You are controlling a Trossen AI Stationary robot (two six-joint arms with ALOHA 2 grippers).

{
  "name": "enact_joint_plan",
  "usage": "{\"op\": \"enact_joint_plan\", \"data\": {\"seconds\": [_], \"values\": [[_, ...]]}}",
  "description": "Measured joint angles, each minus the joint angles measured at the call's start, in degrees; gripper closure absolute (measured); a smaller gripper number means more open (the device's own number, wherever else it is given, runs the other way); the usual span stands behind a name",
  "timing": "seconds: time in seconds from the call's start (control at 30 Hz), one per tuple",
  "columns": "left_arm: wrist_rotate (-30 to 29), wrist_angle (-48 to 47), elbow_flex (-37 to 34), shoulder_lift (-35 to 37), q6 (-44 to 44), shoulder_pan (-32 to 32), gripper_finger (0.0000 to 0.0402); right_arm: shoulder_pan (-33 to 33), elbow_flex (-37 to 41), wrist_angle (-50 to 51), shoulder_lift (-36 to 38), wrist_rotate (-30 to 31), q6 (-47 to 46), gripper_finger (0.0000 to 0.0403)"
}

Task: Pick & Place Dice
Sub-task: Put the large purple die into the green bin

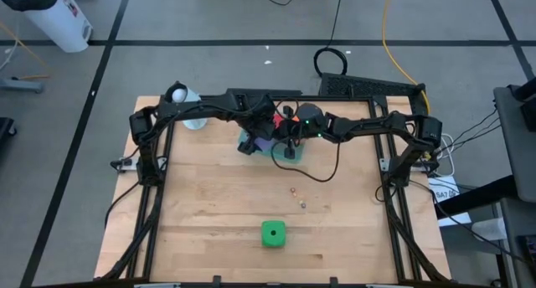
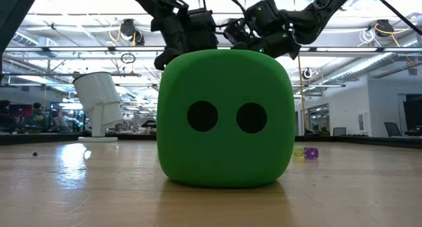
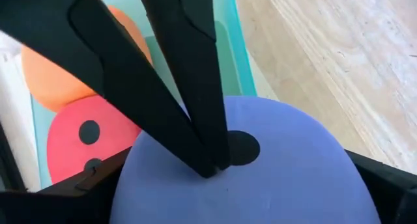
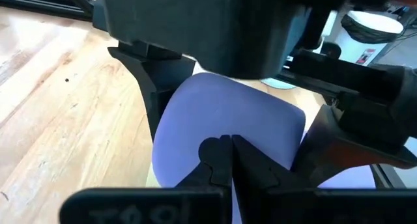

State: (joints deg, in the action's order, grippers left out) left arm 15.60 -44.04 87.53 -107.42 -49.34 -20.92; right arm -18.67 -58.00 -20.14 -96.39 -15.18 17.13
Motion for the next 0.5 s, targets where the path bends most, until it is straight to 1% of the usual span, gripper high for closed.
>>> {"op": "enact_joint_plan", "data": {"seconds": [0.13, 0.2, 0.3, 0.5], "values": [[4.16, -0.21, 0.0, 0.15, -0.09, -0.96, 0.0006, -0.08, 0.0, 2.08, 0.62, -0.11, 0.73, 0.0403], [5.22, -0.47, 0.0, 0.44, -0.23, -1.21, 0.0006, -0.14, -0.02, 2.92, 0.69, -0.6, 1.41, 0.0403], [5.33, -0.44, 0.0, 0.55, -1.16, -1.12, 0.0007, -0.6, -0.03, 3.66, 0.72, -3.08, 1.61, 0.0403], [5.39, -0.91, 0.0, 0.55, -2.58, -1.43, 0.0007, -0.52, -0.02, 4.98, 0.7, -3.01, 2.78, 0.0403]]}}
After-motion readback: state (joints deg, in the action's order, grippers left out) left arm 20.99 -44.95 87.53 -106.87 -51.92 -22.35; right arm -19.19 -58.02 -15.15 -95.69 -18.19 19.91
